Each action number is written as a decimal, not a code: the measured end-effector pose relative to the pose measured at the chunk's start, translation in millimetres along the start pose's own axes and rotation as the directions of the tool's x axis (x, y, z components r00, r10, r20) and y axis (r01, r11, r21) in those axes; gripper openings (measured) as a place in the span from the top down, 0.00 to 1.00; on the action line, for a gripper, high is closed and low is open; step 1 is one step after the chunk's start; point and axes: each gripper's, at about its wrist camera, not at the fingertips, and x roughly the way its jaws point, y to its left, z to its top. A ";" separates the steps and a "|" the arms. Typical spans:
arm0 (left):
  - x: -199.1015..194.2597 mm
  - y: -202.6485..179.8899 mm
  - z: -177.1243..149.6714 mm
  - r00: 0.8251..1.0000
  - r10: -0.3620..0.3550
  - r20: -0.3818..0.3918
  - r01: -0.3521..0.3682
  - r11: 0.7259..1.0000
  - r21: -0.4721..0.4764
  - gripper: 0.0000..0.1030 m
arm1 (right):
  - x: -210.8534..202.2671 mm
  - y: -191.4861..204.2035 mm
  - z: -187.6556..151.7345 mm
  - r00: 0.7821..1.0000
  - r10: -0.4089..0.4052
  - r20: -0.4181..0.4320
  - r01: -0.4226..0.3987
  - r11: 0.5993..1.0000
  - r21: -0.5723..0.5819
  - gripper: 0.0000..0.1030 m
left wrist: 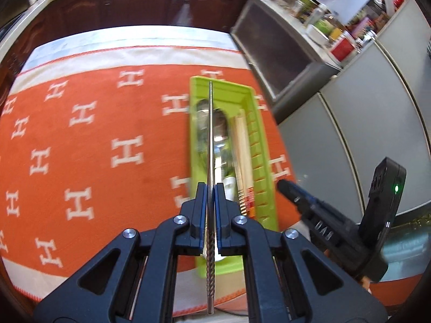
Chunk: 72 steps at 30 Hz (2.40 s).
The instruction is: Organize utensils
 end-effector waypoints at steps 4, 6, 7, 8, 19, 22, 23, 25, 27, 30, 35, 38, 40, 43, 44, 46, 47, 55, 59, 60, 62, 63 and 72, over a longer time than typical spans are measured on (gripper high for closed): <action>19.2 -30.4 12.2 1.000 -0.007 -0.003 0.007 0.999 0.038 0.97 | -13.9 -7.7 -1.7 0.999 -0.029 0.026 0.029 1.000 0.007 0.84; 31.1 -40.4 15.0 1.000 0.000 -0.010 0.000 0.999 0.051 0.97 | -19.5 -14.3 -3.3 0.999 -0.034 0.029 0.034 0.999 0.020 0.84; 38.1 -45.5 15.4 1.000 0.003 -0.014 -0.002 0.998 0.062 0.97 | -22.2 -17.8 -4.2 0.999 -0.037 0.030 0.036 0.999 0.027 0.84; 43.2 -48.8 16.3 1.000 0.008 -0.018 -0.007 0.998 0.067 0.97 | -23.8 -21.4 -3.8 0.999 -0.038 0.030 0.037 0.999 0.033 0.84; 74.1 -48.2 12.7 0.996 0.039 -0.081 -0.032 0.996 0.078 0.97 | -35.6 -36.0 -9.8 0.999 -0.038 0.035 0.036 0.998 0.046 0.83; 66.9 -41.9 9.4 0.996 0.059 -0.064 -0.053 0.995 0.084 0.97 | -35.8 -29.7 -11.8 0.999 -0.034 0.033 0.033 0.999 0.035 0.83; 64.4 -39.6 8.0 0.996 0.065 -0.059 -0.060 0.995 0.084 0.97 | -36.1 -27.7 -13.0 0.999 -0.032 0.032 0.031 0.999 0.029 0.83; 58.6 -34.8 4.6 0.996 0.076 -0.055 -0.072 0.994 0.085 0.97 | -35.5 -22.4 -15.4 0.999 -0.030 0.031 0.029 0.999 0.021 0.83; 52.8 -30.1 0.8 0.995 0.087 -0.053 -0.082 0.993 0.082 0.97 | -35.2 -17.9 -17.1 0.999 -0.026 0.027 0.025 1.000 0.012 0.83; 42.9 -21.7 -6.8 0.993 0.105 -0.045 -0.101 0.991 0.084 0.96 | -35.9 -7.8 -20.7 1.000 -0.020 0.022 0.020 1.000 -0.004 0.83; 23.2 -3.5 -21.6 0.989 0.145 -0.016 -0.144 0.986 0.082 0.96 | -39.5 6.0 -27.9 1.000 -0.021 0.017 0.022 0.999 -0.040 0.83; 11.3 10.6 -29.3 0.986 0.164 0.001 -0.164 0.984 0.064 0.96 | -41.0 13.2 -31.2 1.000 -0.022 0.009 0.023 0.998 -0.060 0.83; 3.6 20.4 -34.6 0.984 0.177 0.012 -0.177 0.983 0.047 0.96 | -42.2 19.6 -35.0 1.000 -0.022 0.005 0.022 0.997 -0.079 0.82; -10.1 36.4 -44.3 0.979 0.200 0.028 -0.201 0.979 0.020 0.95 | -44.1 33.6 -43.6 1.000 -0.019 -0.003 0.019 0.993 -0.117 0.81; -14.8 41.9 -47.4 0.977 0.212 0.035 -0.212 0.977 0.013 0.93 | -44.5 39.5 -46.4 1.000 -0.017 -0.006 0.016 0.991 -0.129 0.81; -25.0 53.1 -54.5 0.972 0.231 0.052 -0.231 0.973 -0.007 0.89 | -46.6 53.9 -52.7 1.000 -0.010 -0.011 0.008 0.987 -0.160 0.80; -31.3 59.5 -58.1 0.969 0.241 0.061 -0.240 0.971 -0.020 0.87 | -47.8 60.6 -54.8 1.000 -0.005 -0.013 0.003 0.985 -0.174 0.79; -86.8 90.5 -75.7 0.928 0.331 0.171 -0.321 0.943 -0.088 0.70 | -68.0 133.7 -61.3 0.999 0.052 0.010 -0.046 0.951 -0.306 0.78; -114.7 94.2 -81.3 0.899 0.371 0.231 -0.354 0.928 -0.114 0.58 | -82.9 169.1 -58.1 0.990 0.141 -0.021 -0.140 0.941 -0.308 0.77; -120.7 94.0 -82.7 0.893 0.378 0.244 -0.360 0.925 -0.119 0.54 | -87.5 176.8 -59.3 0.990 0.139 -0.010 -0.134 0.936 -0.324 0.77; -134.0 93.5 -85.3 0.879 0.393 0.270 -0.370 0.919 -0.132 0.51 | -98.1 194.5 -64.5 0.991 0.137 0.014 -0.122 0.921 -0.370 0.76; -139.5 92.5 -86.4 0.875 0.395 0.279 -0.371 0.918 -0.136 0.49 | -102.0 201.0 -66.5 0.990 0.143 0.017 -0.126 0.915 -0.383 0.75; -165.6 93.0 -93.1 0.827 0.450 0.337 -0.416 0.893 -0.171 0.41 | -128.8 240.6 -81.3 0.986 0.152 0.073 -0.103 0.885 -0.454 0.62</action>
